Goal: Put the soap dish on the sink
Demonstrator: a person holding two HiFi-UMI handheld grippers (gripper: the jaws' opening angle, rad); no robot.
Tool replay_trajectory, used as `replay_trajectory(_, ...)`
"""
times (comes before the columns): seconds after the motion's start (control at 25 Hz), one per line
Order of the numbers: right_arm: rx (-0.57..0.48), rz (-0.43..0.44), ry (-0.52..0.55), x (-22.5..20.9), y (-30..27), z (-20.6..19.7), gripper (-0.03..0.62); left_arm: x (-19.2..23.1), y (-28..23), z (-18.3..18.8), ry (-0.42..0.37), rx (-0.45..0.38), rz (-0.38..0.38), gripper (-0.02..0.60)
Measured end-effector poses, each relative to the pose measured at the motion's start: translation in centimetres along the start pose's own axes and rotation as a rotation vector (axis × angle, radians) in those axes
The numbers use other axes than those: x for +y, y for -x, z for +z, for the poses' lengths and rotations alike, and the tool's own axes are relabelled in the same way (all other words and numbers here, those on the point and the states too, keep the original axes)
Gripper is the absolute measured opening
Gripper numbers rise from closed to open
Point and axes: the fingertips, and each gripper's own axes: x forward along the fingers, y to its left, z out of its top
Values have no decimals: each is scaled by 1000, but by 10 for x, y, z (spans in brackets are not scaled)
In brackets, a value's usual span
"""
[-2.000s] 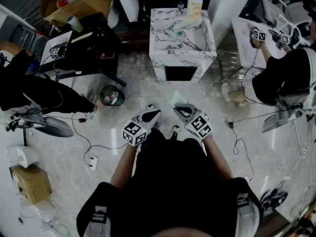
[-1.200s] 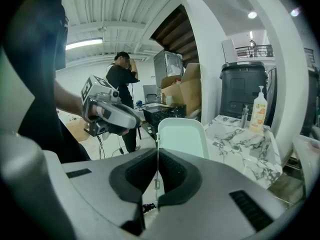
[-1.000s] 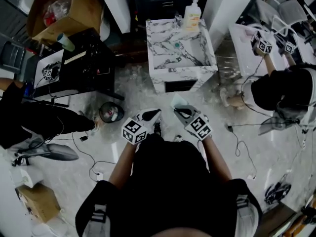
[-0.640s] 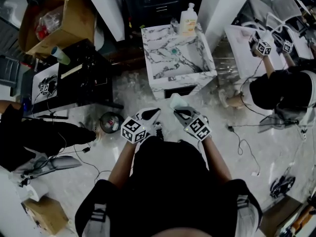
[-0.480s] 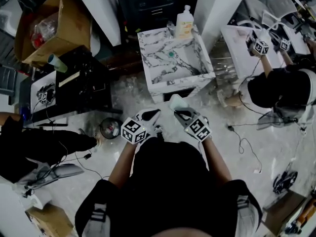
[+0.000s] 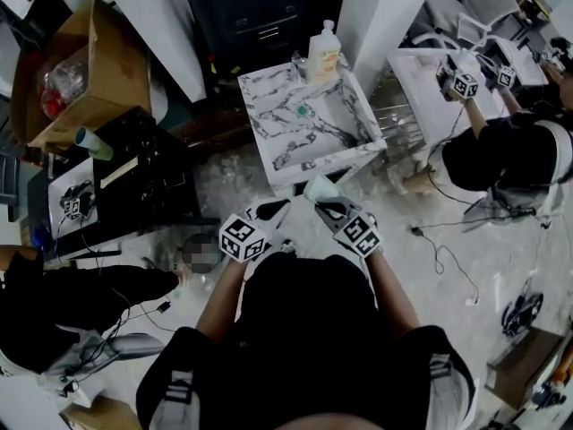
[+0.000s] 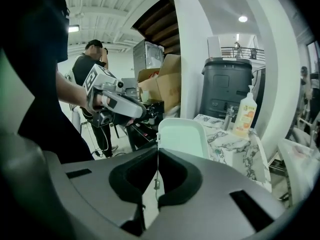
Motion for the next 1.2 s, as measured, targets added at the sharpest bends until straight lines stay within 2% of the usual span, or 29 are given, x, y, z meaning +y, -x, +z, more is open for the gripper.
replay_trajectory(0.28,-6,-12,12,4,-25,19,-2,24,23,-3,-2,-1,10,0)
replay_trajectory(0.52,8,21,27,16,-42,25,-2,37,44,-3,13,-20,59,0)
replay_trajectory(0.76,8,58,21,20,-48,21,-2,33,48,-10,28,-5,87,0)
replay_trajectory(0.92,4,98,49,10,-56,17,-2,39,47,-10,45,-10,125,0)
replay_trajectory(1.2,14,120,77,-28,-59,28,-2,57,36,7,57,-31,187,0)
